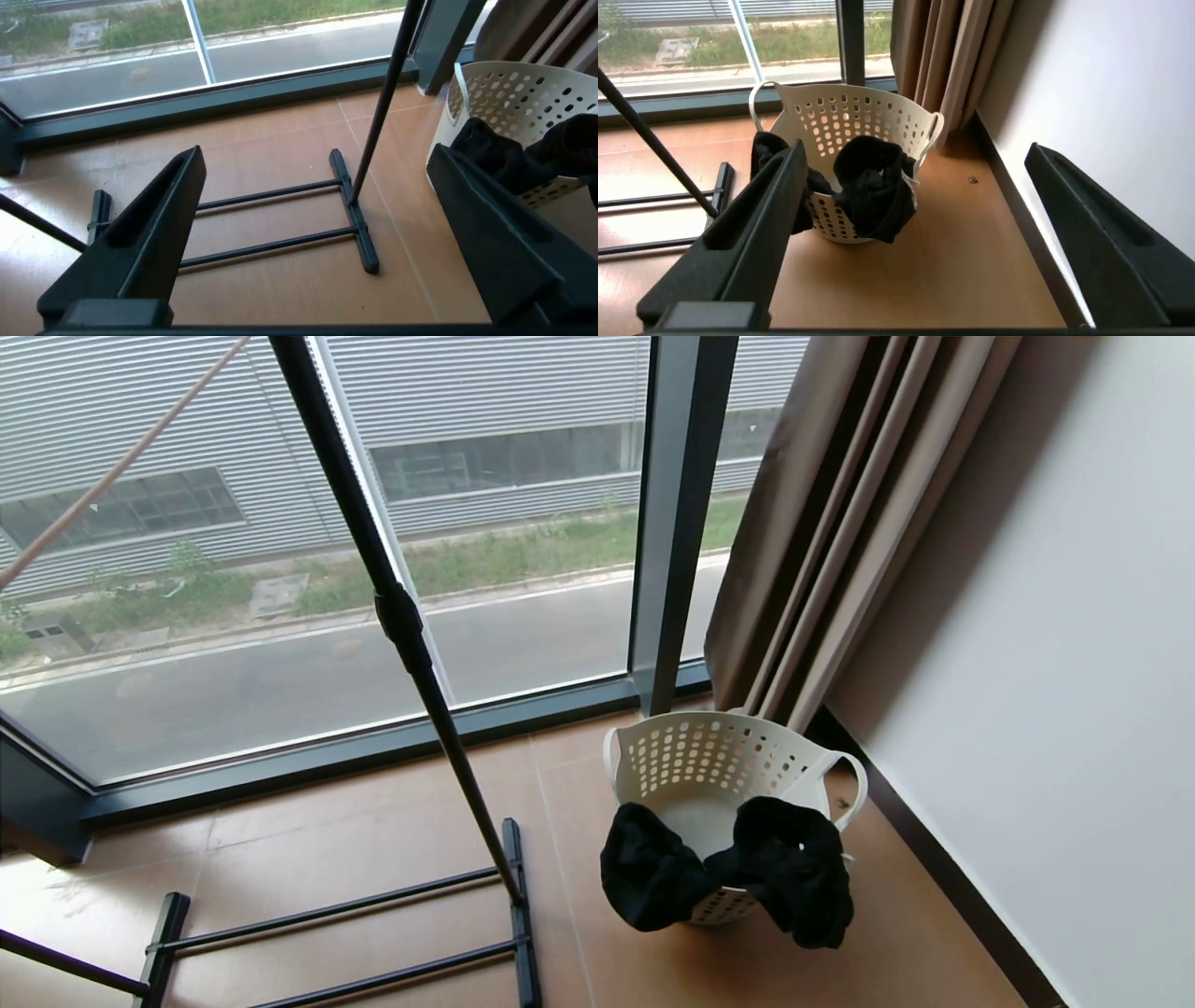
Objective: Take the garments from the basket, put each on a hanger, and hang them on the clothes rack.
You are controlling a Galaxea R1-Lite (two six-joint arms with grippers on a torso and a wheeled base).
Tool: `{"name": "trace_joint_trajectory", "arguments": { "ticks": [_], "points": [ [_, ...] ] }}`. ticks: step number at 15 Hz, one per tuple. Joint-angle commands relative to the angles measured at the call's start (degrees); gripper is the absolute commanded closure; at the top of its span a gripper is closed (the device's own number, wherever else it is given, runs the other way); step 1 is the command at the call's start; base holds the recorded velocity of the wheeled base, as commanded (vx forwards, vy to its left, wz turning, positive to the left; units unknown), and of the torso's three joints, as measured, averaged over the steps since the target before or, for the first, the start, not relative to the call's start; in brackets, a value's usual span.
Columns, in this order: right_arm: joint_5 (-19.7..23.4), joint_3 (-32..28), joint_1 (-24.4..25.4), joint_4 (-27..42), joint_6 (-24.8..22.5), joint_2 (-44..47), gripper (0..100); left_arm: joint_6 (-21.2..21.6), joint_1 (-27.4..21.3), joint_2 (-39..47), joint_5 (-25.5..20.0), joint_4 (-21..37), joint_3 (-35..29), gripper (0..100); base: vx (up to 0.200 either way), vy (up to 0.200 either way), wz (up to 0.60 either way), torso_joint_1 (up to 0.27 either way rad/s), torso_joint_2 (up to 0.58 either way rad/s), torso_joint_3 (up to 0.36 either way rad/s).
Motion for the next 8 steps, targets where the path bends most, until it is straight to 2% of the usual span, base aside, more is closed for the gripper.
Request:
{"name": "trace_joint_trajectory", "arguments": {
  "ticks": [1, 8],
  "points": [
    [0.0, 0.0, 0.0, 0.0, -0.1, 0.1, 0, 0.0, 0.0, 0.1, 0.0, 0.0, 0.0, 0, 0.000, 0.000, 0.00, 0.007, 0.00, -0.183],
    [0.1, 0.0, 0.1, 0.0, 0.0, 0.1, 0, 0.0, 0.0, 0.1, 0.0, 0.0, 0.0, 0, 0.000, 0.000, 0.00, 0.001, 0.00, -0.193]
  ]
}}
